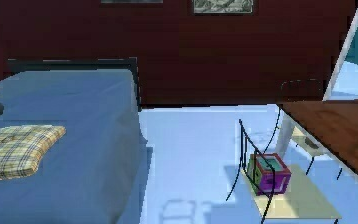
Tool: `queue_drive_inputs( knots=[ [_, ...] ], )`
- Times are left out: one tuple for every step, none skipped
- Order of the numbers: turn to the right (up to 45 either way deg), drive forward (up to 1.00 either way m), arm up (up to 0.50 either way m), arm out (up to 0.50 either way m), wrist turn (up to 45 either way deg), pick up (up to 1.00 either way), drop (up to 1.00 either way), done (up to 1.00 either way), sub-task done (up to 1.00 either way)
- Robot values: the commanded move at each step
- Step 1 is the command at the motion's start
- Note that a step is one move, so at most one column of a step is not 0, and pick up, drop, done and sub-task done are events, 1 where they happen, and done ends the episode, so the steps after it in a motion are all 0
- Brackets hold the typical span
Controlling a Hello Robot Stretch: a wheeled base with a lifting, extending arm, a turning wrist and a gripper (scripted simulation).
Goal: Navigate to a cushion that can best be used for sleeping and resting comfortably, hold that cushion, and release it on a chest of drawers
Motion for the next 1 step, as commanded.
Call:
queue_drive_inputs(
  knots=[
    [0.0, 0.40, 0.00, 0.00, 0.0, 0.00, 0.00, 0.00, 0.00]
  ],
)
